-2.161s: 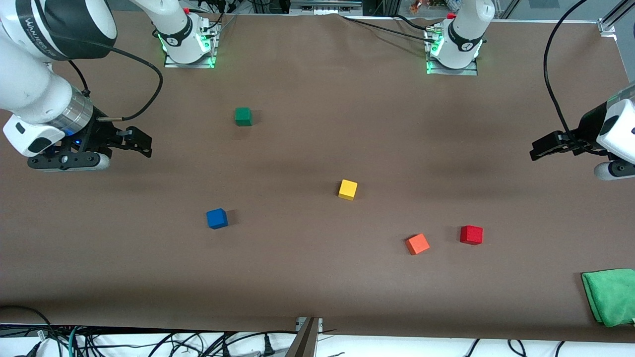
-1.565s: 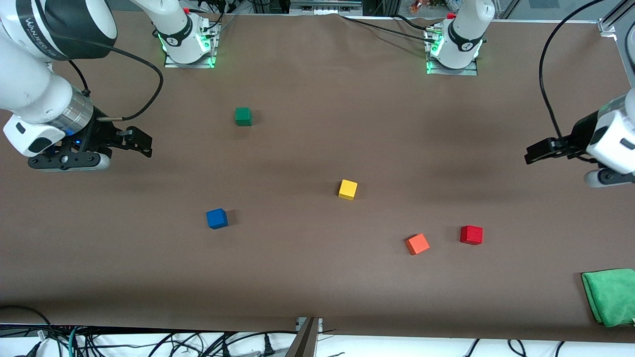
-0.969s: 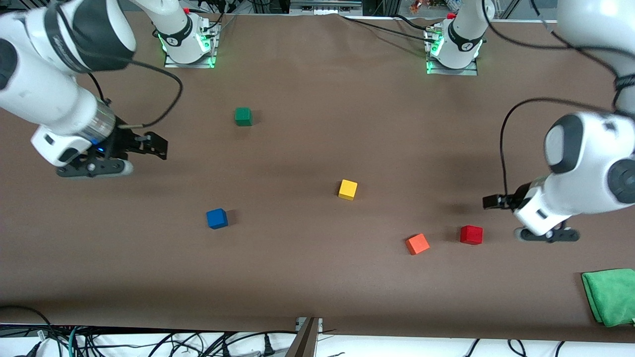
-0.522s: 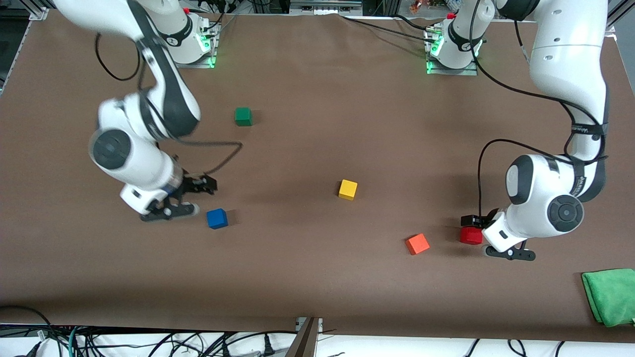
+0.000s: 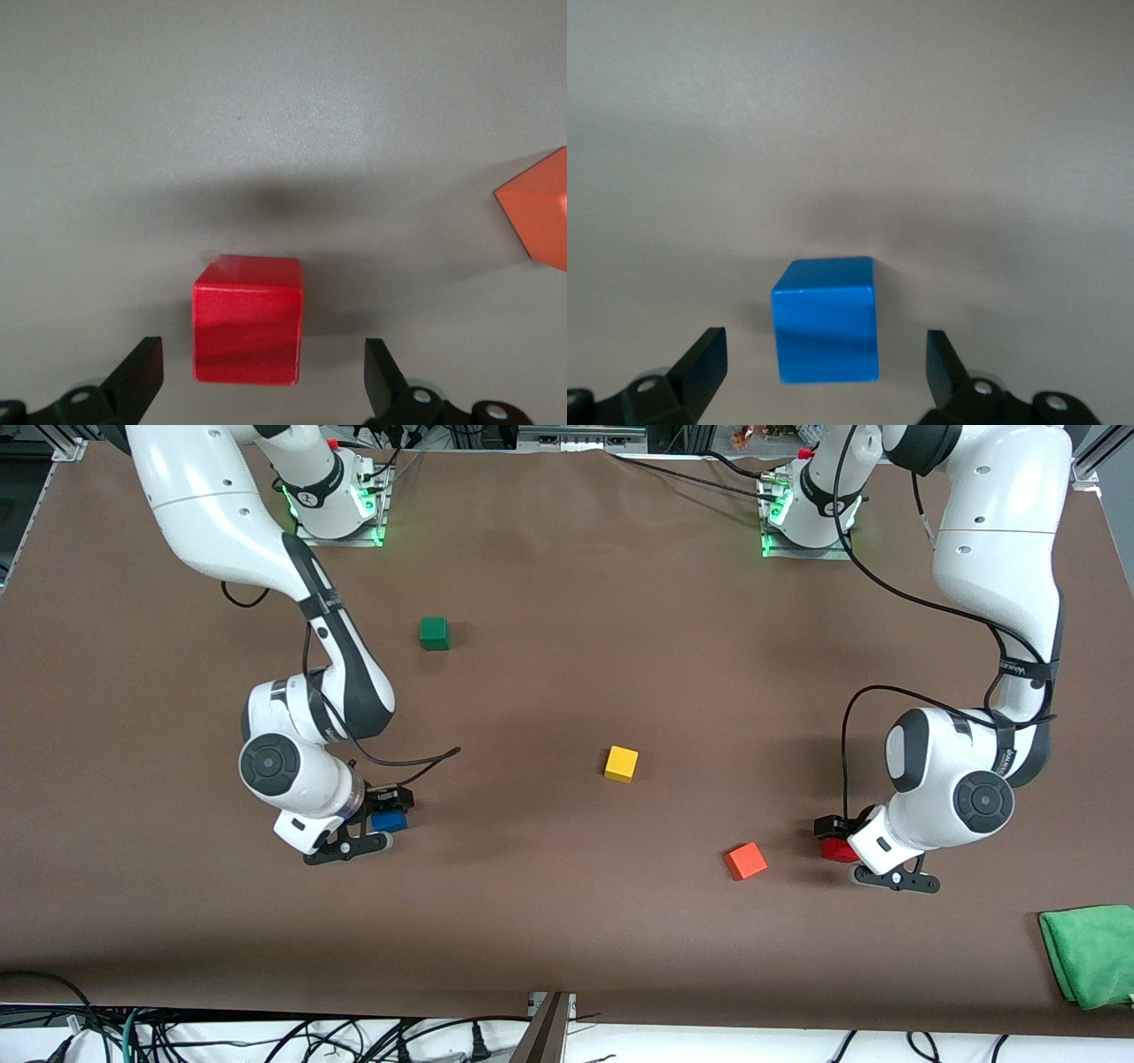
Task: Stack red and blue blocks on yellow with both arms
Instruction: 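Grasp the red cube with the left gripper while the right gripper grasps the blue cube, then carry the red cube over the yellow cube while the right gripper lifts blue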
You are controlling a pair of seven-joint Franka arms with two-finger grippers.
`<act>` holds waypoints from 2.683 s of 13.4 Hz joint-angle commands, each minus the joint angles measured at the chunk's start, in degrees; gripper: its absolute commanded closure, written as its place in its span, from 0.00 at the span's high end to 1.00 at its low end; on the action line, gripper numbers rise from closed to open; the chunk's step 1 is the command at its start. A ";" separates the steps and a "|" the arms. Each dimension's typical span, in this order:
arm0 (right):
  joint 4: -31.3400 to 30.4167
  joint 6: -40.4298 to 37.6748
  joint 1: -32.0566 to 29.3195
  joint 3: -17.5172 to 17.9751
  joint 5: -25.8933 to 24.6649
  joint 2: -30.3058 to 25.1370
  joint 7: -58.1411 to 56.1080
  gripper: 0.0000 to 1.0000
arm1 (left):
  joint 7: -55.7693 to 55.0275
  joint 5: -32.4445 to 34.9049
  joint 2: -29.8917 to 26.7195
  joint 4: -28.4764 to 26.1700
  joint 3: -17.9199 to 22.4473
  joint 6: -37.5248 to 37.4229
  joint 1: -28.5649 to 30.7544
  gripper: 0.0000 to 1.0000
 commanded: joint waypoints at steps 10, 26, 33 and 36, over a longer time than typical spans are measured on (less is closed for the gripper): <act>-1.04 -1.27 0.04 0.15 1.02 -0.76 -0.94 0.17 | 1.36 0.57 -0.36 0.59 -0.35 1.11 -0.25 0.00; 17.16 -34.95 1.18 0.32 5.94 -12.46 7.58 0.17 | -19.47 4.43 -2.57 6.31 -10.81 -9.79 -22.21 0.00; 17.16 -33.54 3.73 0.32 5.94 -11.93 12.68 0.17 | -20.88 10.77 -2.65 3.50 -10.99 -9.08 -24.60 0.00; 17.16 -33.54 3.73 0.32 5.94 -11.75 12.77 0.18 | -23.77 10.68 -2.56 3.41 -11.16 -8.21 -24.43 0.00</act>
